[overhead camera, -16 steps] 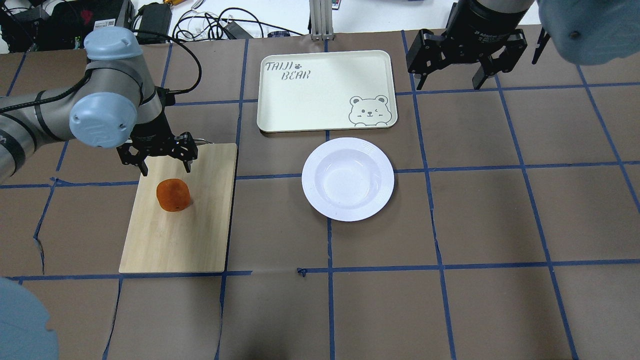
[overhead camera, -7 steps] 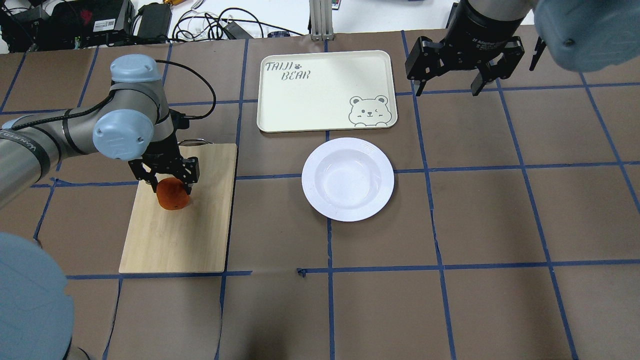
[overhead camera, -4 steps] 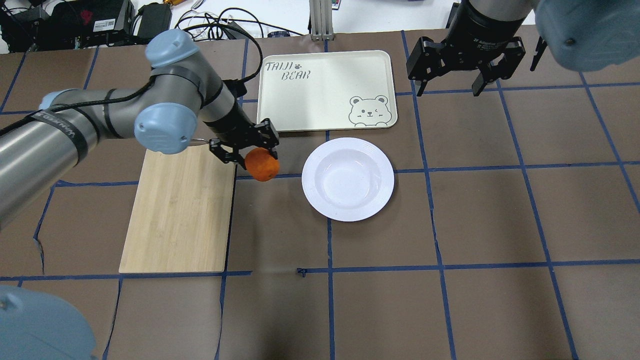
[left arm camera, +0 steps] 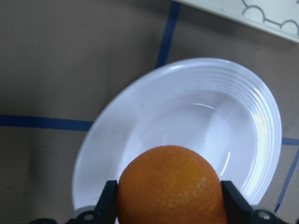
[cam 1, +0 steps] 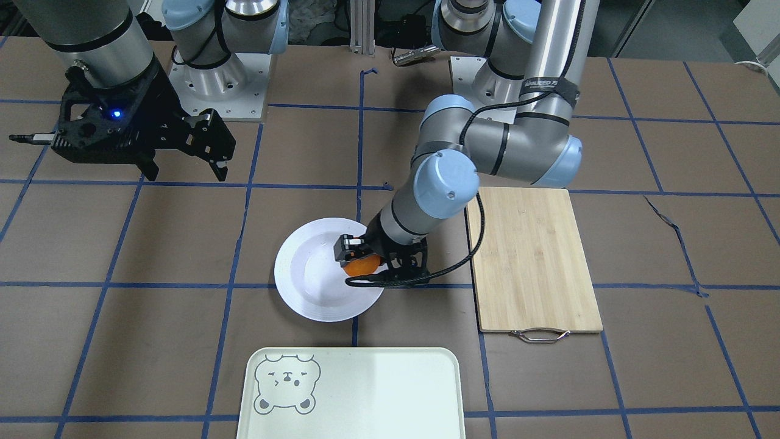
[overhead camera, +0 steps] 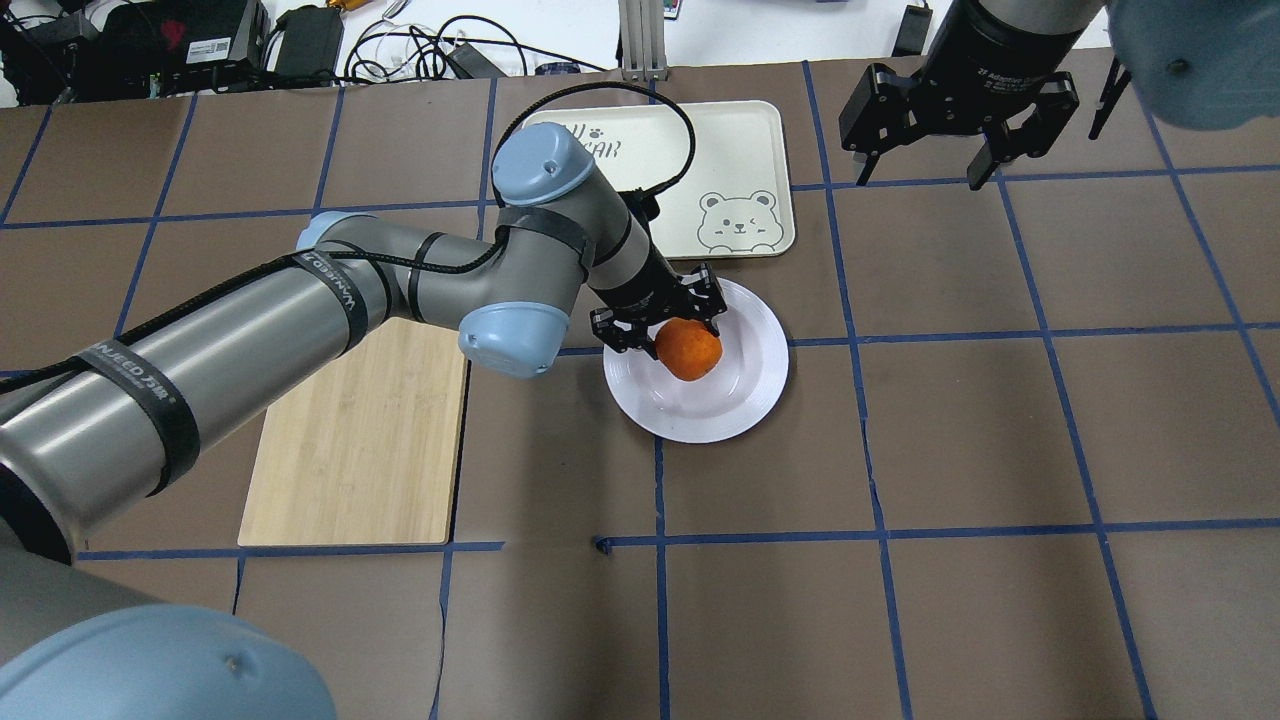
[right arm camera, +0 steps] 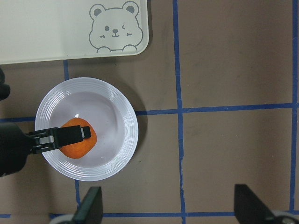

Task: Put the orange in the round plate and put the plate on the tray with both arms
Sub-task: 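Carry the orange with the left gripper over the white bowl and release, then raise the left gripper toward rest while the right gripper moves toward the bowl, then lower the right gripper to the bowl rim nearest it and grip the rim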

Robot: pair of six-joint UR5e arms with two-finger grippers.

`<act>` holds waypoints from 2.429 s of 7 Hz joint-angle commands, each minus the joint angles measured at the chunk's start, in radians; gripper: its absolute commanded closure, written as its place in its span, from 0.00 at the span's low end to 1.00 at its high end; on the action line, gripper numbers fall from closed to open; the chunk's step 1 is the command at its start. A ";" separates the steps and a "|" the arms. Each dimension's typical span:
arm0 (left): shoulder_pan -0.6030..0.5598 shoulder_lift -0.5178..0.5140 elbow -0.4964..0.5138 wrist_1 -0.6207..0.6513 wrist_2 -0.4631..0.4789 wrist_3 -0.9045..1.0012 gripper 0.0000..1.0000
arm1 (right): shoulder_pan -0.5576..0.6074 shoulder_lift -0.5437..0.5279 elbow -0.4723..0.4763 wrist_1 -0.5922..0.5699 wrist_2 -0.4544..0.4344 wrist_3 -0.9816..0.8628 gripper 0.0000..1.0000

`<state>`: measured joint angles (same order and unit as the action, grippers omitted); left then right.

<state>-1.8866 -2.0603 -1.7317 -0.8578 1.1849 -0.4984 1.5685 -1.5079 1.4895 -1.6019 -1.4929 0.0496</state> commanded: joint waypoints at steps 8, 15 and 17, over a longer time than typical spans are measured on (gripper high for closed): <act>0.139 0.303 0.214 -0.708 0.231 0.343 0.00 | -0.065 0.015 0.156 -0.159 0.193 -0.004 0.00; 0.202 0.483 0.184 -0.666 0.417 0.437 0.01 | -0.165 0.130 0.667 -0.782 0.643 -0.158 0.00; 0.205 0.482 0.184 -0.633 0.407 0.432 0.00 | -0.166 0.219 0.702 -0.869 0.721 -0.195 0.00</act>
<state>-1.6827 -1.5782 -1.5475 -1.5054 1.5955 -0.0682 1.4049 -1.3481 2.1667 -2.4121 -0.8331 -0.1287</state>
